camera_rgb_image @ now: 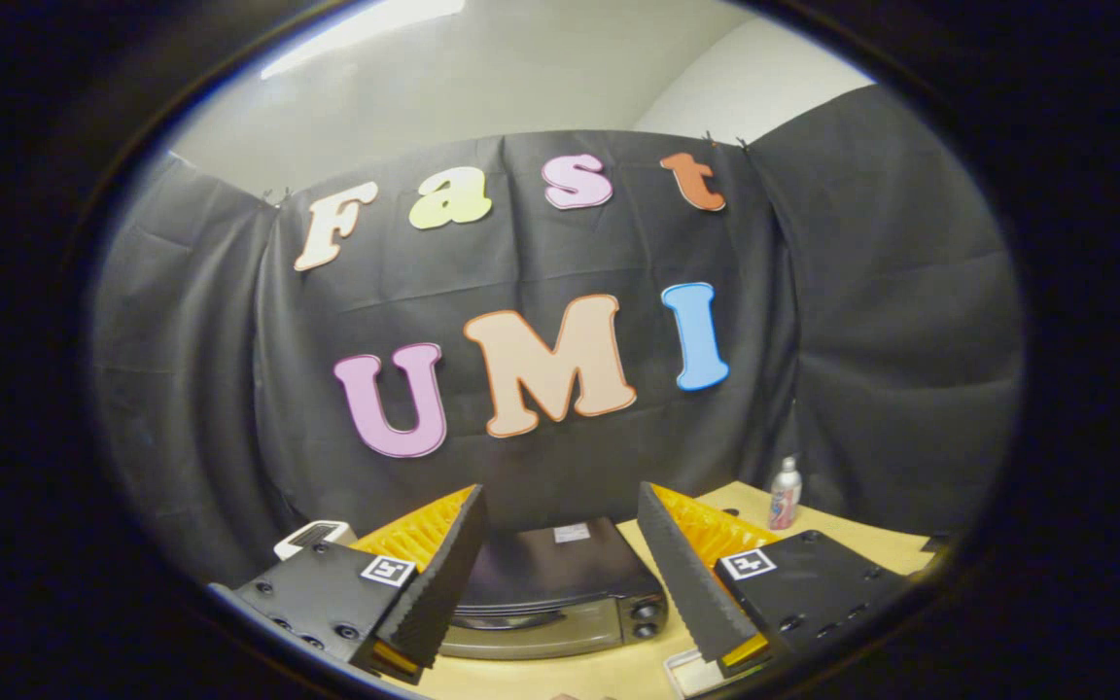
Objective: Open the toaster oven, put the food inside, and close the toaster oven door.
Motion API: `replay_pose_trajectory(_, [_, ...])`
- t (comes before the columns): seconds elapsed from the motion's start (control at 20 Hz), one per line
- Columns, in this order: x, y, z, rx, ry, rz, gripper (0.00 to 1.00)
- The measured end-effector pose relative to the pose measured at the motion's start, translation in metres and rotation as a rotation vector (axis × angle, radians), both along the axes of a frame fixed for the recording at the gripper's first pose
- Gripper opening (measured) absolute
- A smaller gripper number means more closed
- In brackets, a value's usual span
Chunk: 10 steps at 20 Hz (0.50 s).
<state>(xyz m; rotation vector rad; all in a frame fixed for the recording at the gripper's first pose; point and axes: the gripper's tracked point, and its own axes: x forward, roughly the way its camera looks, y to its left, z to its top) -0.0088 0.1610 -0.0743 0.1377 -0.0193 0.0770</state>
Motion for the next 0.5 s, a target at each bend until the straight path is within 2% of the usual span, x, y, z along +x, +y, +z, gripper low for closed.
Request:
replay_pose_trajectory(0.3, [0.009, 0.047, -0.065, -0.072, 0.033, 0.082, 0.98])
replay_pose_trajectory(0.5, [0.025, 0.072, -0.107, -0.102, 0.057, 0.092, 0.98])
